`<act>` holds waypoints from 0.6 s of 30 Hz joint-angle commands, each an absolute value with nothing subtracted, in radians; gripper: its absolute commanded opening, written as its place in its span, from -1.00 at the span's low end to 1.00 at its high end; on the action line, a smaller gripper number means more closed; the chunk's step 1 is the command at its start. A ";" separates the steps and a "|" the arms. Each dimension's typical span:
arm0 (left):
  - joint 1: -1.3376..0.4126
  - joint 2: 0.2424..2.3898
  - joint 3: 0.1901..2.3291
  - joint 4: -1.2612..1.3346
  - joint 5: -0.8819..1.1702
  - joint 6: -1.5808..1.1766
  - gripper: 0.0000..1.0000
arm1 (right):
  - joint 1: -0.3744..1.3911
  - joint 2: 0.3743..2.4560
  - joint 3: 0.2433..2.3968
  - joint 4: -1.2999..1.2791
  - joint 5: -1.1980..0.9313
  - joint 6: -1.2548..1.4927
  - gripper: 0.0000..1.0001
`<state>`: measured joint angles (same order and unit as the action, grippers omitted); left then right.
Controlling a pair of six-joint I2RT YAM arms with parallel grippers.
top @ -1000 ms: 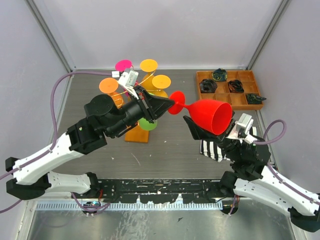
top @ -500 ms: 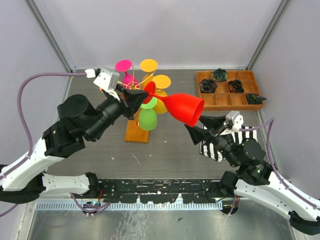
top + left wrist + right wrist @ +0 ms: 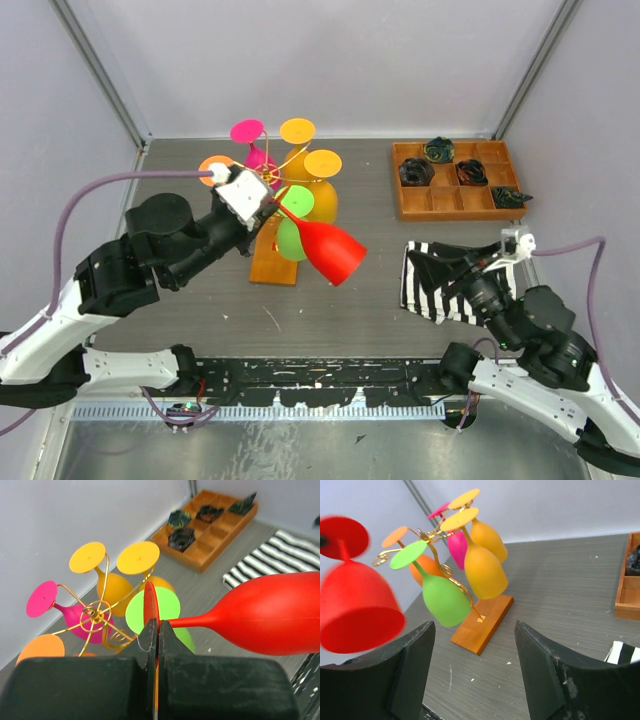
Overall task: Place the wine glass upside down on the wine glass rack
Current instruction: Pick up the wine glass at the center of the board.
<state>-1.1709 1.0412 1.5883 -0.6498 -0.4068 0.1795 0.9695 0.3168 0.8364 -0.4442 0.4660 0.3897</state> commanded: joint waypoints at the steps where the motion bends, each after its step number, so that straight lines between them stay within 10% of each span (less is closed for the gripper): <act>1: -1.177 1.044 1.543 -0.689 -0.383 0.319 -1.00 | 0.975 0.298 0.919 -0.515 0.387 0.422 0.42; 18: -1.346 1.162 1.550 -0.611 -0.347 0.446 -1.00 | 0.976 0.668 1.183 -0.580 -0.166 0.409 0.31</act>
<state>-1.3300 1.1637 1.5246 -0.6743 -0.3317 0.4026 0.9695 0.6487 1.1770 -0.6243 -0.0216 0.3866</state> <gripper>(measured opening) 0.021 0.666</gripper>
